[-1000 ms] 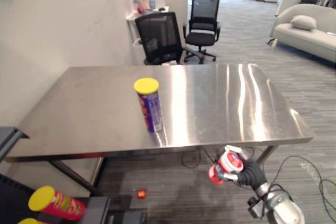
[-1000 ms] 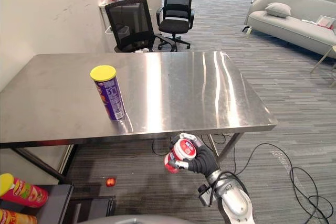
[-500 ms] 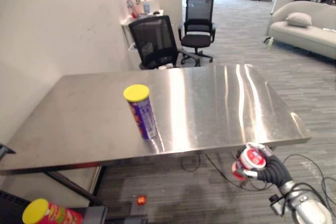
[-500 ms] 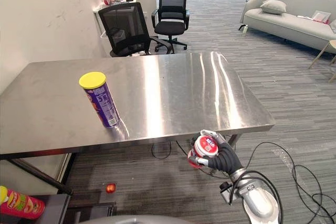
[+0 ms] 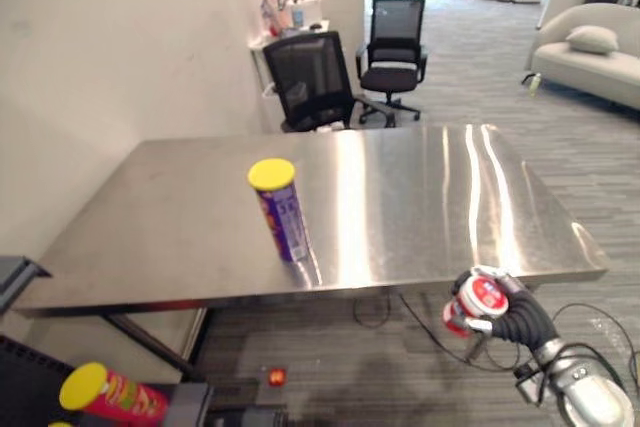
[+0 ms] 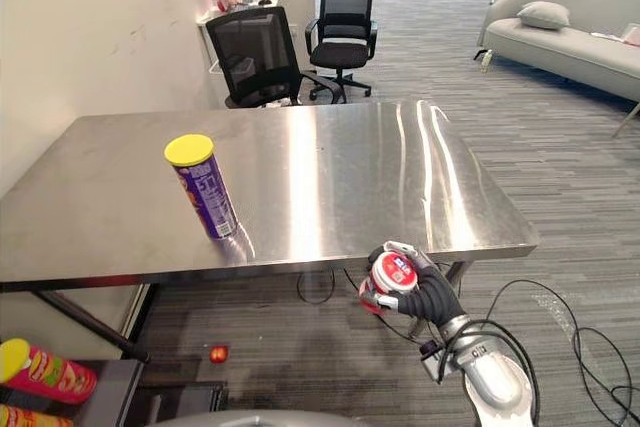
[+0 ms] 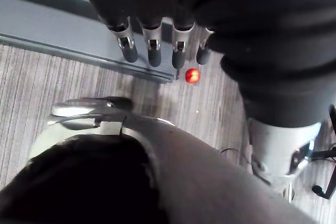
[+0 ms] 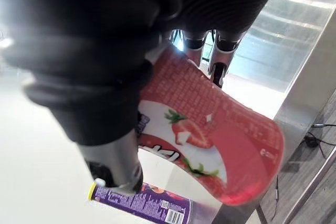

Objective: Put the gum and the chips on the shelf.

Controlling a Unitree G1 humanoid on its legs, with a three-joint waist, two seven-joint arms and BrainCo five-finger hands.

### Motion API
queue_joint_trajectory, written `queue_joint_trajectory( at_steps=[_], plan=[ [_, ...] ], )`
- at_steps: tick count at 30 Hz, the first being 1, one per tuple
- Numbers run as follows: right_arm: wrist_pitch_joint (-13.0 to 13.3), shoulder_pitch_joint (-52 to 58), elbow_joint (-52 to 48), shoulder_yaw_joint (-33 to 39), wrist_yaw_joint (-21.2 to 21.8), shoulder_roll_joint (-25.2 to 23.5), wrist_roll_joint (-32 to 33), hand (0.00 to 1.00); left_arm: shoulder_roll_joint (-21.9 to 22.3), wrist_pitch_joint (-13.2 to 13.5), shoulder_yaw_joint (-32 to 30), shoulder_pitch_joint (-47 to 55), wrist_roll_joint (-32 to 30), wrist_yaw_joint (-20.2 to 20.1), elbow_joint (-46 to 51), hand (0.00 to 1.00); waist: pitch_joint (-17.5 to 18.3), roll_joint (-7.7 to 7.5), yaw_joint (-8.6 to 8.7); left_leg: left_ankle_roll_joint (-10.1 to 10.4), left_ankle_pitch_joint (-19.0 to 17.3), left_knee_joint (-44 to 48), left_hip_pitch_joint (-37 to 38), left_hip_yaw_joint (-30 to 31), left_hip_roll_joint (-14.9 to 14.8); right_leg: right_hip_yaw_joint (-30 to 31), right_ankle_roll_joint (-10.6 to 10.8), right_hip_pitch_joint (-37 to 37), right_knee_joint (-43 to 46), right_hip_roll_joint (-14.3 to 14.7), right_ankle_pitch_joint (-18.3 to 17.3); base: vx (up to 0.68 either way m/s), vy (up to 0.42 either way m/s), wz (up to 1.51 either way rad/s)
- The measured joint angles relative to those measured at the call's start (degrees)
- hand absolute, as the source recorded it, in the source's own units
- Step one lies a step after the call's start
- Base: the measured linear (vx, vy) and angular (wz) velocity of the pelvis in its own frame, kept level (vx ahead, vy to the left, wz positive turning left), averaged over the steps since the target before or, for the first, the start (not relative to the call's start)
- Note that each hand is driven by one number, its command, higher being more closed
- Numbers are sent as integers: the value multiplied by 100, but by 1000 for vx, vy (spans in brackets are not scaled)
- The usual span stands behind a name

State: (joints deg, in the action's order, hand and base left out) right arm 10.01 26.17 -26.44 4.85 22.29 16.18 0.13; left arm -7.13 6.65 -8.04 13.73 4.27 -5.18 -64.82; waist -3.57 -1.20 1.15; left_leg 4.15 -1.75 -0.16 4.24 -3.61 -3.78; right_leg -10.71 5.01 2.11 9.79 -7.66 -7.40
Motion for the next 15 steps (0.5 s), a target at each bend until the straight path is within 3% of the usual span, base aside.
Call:
queue_joint_trajectory(
  at_steps=[2,4,5,6,7,9,10,11,13,14,15],
  plan=[
    [19,-164,44,-316,-6,197,16,100,11,41,-136,-21,151,23,154,0,-281,-59,-29,19,-10,388,-400,455,10,-394,-67,-94,290,-49,-150,-119,-72,91],
    [33,-302,56,-467,-23,270,26,100,20,35,-220,-77,243,44,212,0,-646,-23,-133,51,4,677,-673,728,10,-792,-154,-118,576,-71,-280,-172,-90,101],
    [37,-377,94,-547,-41,351,27,100,36,35,-335,-72,403,58,229,0,-785,-18,-220,-109,-21,733,-888,735,-21,-977,-263,-286,794,-84,-362,-240,-119,105],
    [32,-401,162,-535,-69,321,28,100,29,8,-440,-98,590,82,120,0,-831,-84,-298,-415,-63,641,-998,185,-200,-1221,-305,-371,776,-145,-359,-190,-106,76],
    [30,-401,170,-527,-79,318,28,100,28,7,-473,-107,650,86,81,0,-846,-95,-292,-522,-132,638,-1023,-57,-277,-1301,-307,-371,756,-173,-357,-151,-60,100],
    [27,-387,423,-467,-211,309,69,100,48,-9,-579,-106,931,110,107,0,-969,-191,-245,-815,-429,2611,-1307,-1887,-982,-1781,-476,-378,860,-476,-443,-137,-52,106],
    [21,-334,464,-445,-213,307,118,100,48,-8,-578,-69,932,105,108,0,-961,-193,-247,-853,-535,3042,-1254,-2234,-1139,-1878,-478,-374,862,-513,-449,-105,-49,88],
    [26,-181,467,-375,-211,297,227,100,25,-12,-573,-33,906,103,108,0,-925,-88,-212,-967,-682,3688,-1028,-2810,-1416,-2054,-462,-376,901,-587,-476,-60,15,88],
    [28,105,471,-192,-208,224,259,100,-41,-12,-528,-22,883,77,152,0,-861,111,23,-1112,-851,4265,-714,-3690,-1766,-2562,-414,-522,1357,-838,-687,-48,70,138],
    [24,154,479,-117,-208,128,260,100,-81,-14,-497,-50,879,50,200,0,-844,189,93,-1113,-885,4184,-841,-3918,-1743,-2709,-383,-605,1586,-924,-775,-83,31,173],
    [-1,299,628,-60,-200,-97,243,100,-209,23,-424,-81,880,0,362,0,-803,20,215,-1121,-893,3709,-925,-4101,-1460,-2828,-389,-771,1588,-1080,-800,-133,27,177]
  ],
)
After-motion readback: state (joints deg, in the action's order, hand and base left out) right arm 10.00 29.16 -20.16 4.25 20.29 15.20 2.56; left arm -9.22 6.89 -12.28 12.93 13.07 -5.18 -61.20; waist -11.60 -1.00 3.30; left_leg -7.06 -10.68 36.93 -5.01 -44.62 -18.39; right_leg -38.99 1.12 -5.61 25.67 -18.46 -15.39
